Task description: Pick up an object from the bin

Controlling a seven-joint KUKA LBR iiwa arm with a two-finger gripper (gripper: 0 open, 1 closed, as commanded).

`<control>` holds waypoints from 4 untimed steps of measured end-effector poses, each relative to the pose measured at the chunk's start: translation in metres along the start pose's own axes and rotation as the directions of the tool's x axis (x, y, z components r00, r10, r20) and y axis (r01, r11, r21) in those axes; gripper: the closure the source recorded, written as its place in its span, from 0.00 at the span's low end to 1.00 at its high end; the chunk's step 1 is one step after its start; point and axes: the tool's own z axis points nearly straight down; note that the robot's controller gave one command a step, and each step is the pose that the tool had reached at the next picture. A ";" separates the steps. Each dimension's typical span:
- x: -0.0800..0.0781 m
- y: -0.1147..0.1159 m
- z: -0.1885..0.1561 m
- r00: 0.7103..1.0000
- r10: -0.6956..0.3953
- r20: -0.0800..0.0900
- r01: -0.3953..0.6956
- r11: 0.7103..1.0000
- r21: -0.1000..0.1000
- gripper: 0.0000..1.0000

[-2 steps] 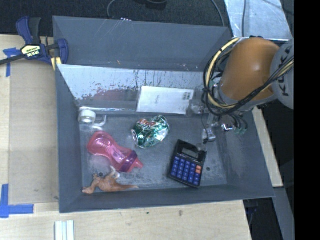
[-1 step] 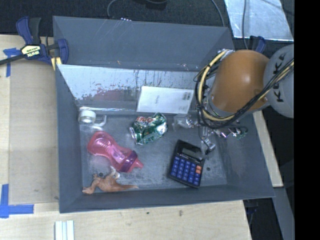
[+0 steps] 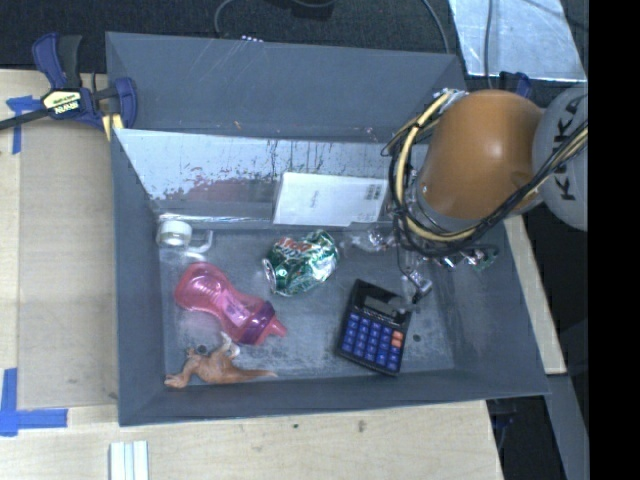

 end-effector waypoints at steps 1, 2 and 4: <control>0.016 0.014 0.050 0.959 -0.284 -0.003 0.284 0.959 -0.006 0.00; 0.015 0.019 0.077 0.903 -0.430 -0.002 0.430 0.903 0.004 1.00; 0.015 0.019 0.075 0.903 -0.429 0.000 0.429 0.903 0.004 1.00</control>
Offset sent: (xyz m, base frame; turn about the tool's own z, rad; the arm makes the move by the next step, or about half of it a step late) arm -0.0248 0.0071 -0.0810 -0.4461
